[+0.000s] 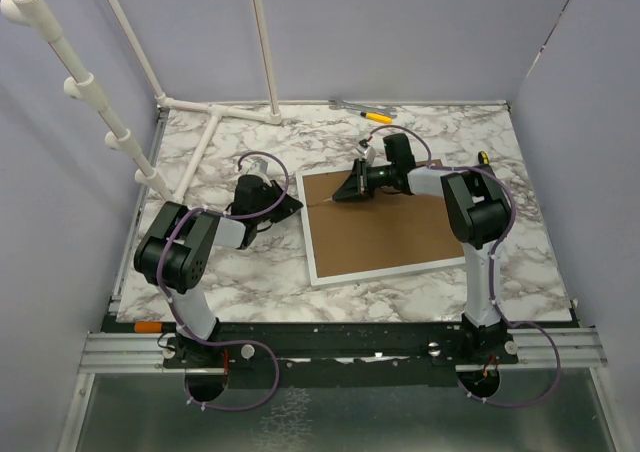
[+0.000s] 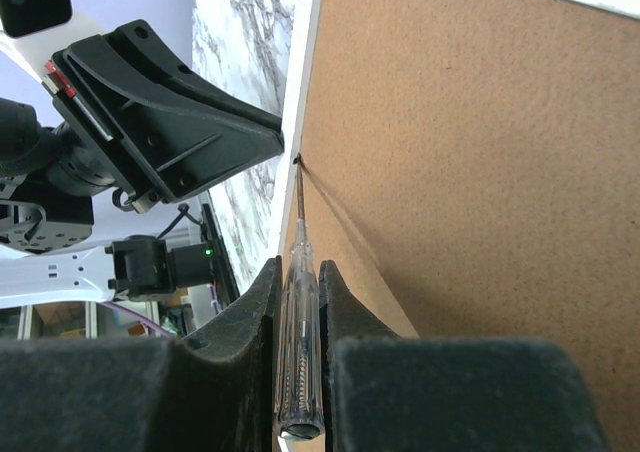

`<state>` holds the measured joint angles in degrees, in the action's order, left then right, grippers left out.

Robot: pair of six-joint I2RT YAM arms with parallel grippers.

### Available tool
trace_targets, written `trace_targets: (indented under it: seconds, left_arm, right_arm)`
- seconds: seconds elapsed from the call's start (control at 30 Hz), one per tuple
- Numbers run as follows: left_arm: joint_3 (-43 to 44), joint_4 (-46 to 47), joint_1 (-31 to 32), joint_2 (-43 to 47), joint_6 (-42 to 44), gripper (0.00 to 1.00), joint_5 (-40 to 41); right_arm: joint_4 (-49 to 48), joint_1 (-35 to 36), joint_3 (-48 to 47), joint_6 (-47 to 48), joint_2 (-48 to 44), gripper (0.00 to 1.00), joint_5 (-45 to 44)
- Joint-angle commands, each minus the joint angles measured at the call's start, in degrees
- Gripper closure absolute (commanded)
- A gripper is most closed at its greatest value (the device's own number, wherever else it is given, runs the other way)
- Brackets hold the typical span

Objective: Take the photo out of the frame
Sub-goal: Release the photo frame item from the photo frame.

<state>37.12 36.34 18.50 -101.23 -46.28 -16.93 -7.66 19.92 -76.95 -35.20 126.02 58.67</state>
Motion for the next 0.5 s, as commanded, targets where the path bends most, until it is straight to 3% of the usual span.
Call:
trace_targets:
  seconds: [0.0, 0.27, 0.47]
  left_arm:
    - [0.13, 0.33, 1.75, -2.65, -0.3, 0.89, -4.93]
    - [-1.15, 1.23, 2.32, -2.61, -0.3, 0.89, -5.66]
    - [-1.68, 1.62, 3.3, -2.05, -0.39, 0.89, -5.67]
  right_arm:
    - [0.06, 4.97, -1.8, -0.57, 2.88, 0.99, -1.07]
    - [2.0, 5.95, -2.79, 0.05, 1.77, 0.99, -2.01]
    - [15.78, 7.21, -7.76, 6.24, -1.15, 0.99, -7.9]
